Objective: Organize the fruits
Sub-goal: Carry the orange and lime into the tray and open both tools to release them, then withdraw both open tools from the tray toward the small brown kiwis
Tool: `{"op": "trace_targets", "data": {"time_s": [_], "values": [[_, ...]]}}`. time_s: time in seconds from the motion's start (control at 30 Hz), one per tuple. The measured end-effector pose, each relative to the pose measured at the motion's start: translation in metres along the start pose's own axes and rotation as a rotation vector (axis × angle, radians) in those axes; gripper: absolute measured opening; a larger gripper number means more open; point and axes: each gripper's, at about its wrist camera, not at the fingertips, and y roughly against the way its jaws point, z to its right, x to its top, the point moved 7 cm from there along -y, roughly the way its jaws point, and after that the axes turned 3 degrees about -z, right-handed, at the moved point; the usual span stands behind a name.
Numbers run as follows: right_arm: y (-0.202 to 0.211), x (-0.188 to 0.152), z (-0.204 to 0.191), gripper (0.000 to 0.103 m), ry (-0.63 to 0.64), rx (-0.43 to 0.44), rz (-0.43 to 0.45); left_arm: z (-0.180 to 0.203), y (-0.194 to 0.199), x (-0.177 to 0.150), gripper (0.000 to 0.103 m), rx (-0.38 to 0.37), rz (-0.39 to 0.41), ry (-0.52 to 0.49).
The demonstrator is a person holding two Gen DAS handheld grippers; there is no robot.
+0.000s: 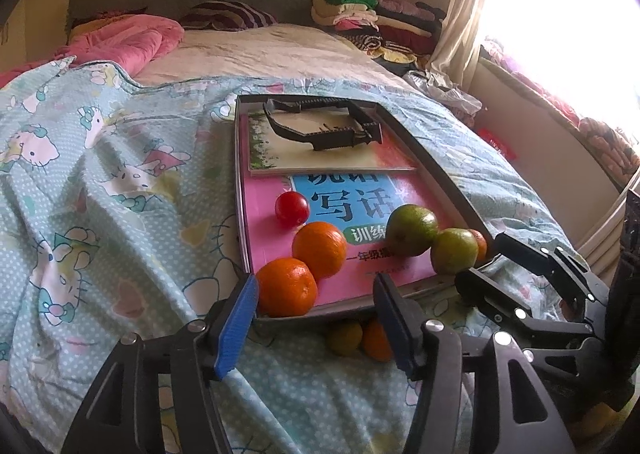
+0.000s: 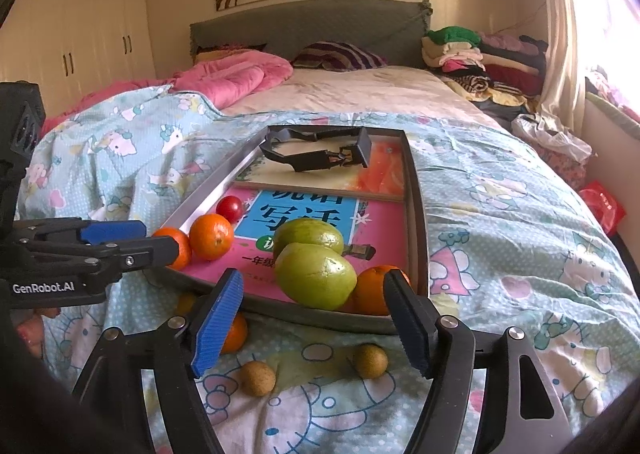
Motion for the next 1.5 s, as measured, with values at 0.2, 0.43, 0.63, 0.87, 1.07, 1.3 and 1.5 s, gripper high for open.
{"op": "trace_targets", "data": {"time_s": [0.2, 0.43, 0.63, 0.87, 1.07, 1.3, 1.5], "values": [[0.006, 0.0, 0.002, 0.075, -0.006, 0.0, 0.008, 0.001, 0.006, 0.001, 0.066, 0.003, 0.012, 0.003], [0.018, 0.003, 0.002, 0.075, -0.008, 0.005, 0.038, 0.002, 0.017, 0.003, 0.071, 0.016, 0.038, 0.004], [0.028, 0.006, 0.003, 0.075, -0.007, 0.002, 0.056, 0.004, 0.027, 0.004, 0.076, 0.015, 0.057, 0.009], [0.035, 0.006, 0.003, 0.076, -0.011, 0.008, 0.065, 0.007, 0.034, 0.003, 0.077, 0.012, 0.062, 0.006], [0.04, 0.003, 0.001, 0.076, 0.003, 0.015, 0.069, 0.009, 0.039, 0.001, 0.077, 0.014, 0.064, -0.002], [0.044, -0.006, -0.001, 0.076, 0.019, 0.024, 0.057, 0.01, 0.039, -0.007, 0.077, 0.018, 0.054, -0.006], [0.042, -0.016, -0.004, 0.076, 0.033, 0.03, 0.031, 0.012, 0.038, -0.019, 0.077, 0.015, 0.032, -0.007]]}}
